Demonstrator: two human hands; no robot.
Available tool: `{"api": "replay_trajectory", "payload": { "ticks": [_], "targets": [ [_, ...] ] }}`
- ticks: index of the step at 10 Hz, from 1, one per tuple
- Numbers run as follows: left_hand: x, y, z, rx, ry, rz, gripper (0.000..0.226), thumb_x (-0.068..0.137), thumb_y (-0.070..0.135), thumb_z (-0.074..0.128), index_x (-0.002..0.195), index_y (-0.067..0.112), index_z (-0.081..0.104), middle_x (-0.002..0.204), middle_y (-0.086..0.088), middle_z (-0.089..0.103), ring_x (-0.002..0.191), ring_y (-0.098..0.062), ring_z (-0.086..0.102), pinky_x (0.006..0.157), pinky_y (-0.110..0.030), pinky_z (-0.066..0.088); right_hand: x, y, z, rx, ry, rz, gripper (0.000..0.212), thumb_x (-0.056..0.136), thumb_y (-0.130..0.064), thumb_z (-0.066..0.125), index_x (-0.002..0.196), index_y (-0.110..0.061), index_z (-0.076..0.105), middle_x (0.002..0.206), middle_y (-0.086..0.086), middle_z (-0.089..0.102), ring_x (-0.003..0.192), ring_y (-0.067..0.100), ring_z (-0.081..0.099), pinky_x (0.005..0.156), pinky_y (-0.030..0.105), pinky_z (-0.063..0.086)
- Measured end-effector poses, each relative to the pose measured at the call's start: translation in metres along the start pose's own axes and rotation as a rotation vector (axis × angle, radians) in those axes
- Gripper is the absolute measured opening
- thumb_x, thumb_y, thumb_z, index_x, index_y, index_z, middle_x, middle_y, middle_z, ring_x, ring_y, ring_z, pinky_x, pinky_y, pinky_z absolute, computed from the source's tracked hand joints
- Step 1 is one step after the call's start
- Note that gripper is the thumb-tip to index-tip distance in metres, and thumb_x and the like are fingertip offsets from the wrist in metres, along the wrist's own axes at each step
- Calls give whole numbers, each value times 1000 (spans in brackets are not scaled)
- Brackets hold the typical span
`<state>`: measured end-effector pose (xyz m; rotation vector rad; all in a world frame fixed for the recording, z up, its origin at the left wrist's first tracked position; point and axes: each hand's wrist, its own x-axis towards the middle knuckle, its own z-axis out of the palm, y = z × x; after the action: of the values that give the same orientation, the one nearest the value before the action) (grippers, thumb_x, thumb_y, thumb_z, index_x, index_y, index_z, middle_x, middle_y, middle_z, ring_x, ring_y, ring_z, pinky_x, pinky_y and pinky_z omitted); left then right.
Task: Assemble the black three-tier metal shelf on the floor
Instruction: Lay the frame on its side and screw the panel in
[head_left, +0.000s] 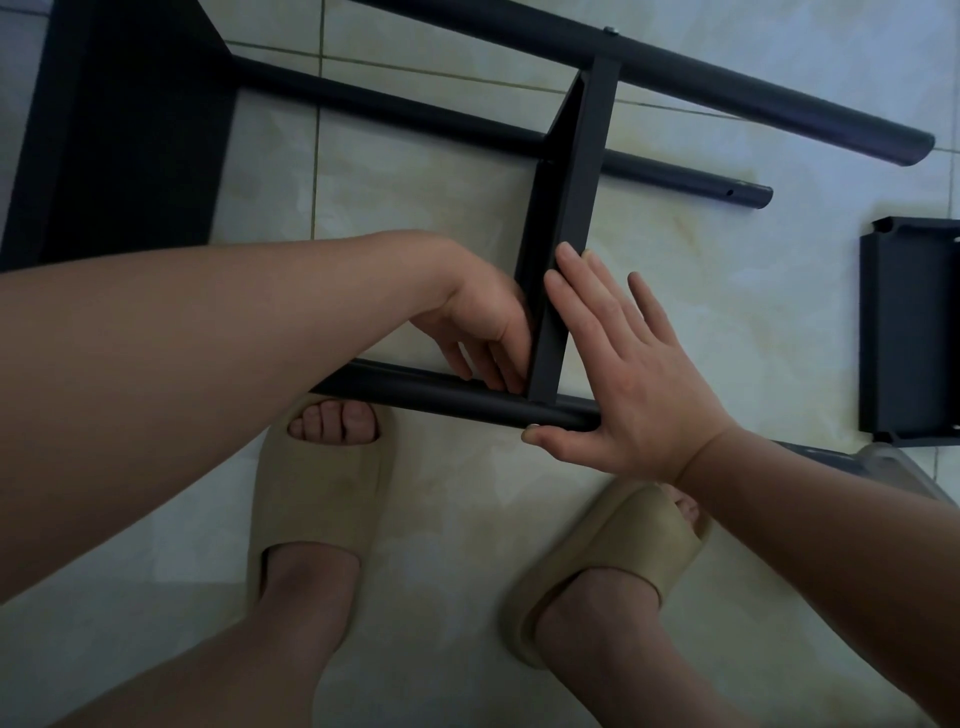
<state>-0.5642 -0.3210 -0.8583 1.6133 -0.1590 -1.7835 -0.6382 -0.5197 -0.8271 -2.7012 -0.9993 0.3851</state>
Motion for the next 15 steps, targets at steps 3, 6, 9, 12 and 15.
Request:
{"api": "replay_trajectory", "payload": {
  "ticks": [3,6,9,12,15],
  "targets": [
    [-2,1,-6,1,14,28,17,90,15,69,103,24,74,103,7,77,98,-7,71,96,-35,48,0,0,0,1,0,-2,111,84,-77,50,161,-5,16,170,10,7,158,25,3,123,60,15],
    [1,-1,-2,8,-7,25,13,91,15,69,101,21,74,99,4,78,98,-9,72,103,-37,49,0,0,1,-1,9,-6,110,84,-78,49,161,-5,17,170,11,9,158,26,5,123,59,16],
    [-2,0,-2,24,-21,10,13,92,20,67,103,24,73,102,5,77,103,-12,71,104,-40,47,0,1,0,-5,9,-7,111,84,-78,50,161,-5,17,170,12,9,158,26,4,123,60,16],
    [-3,0,-3,-5,-13,30,14,90,11,68,96,22,75,97,4,78,96,-8,72,100,-35,49,0,0,1,-1,13,-5,111,84,-77,50,161,-5,17,170,11,9,158,26,5,123,60,15],
    [-3,2,-1,8,32,10,11,90,18,69,98,24,74,99,5,78,105,-14,70,107,-41,46,0,0,0,-3,9,-4,111,84,-78,50,161,-5,18,170,11,9,158,27,5,123,59,15]
  ]
}}
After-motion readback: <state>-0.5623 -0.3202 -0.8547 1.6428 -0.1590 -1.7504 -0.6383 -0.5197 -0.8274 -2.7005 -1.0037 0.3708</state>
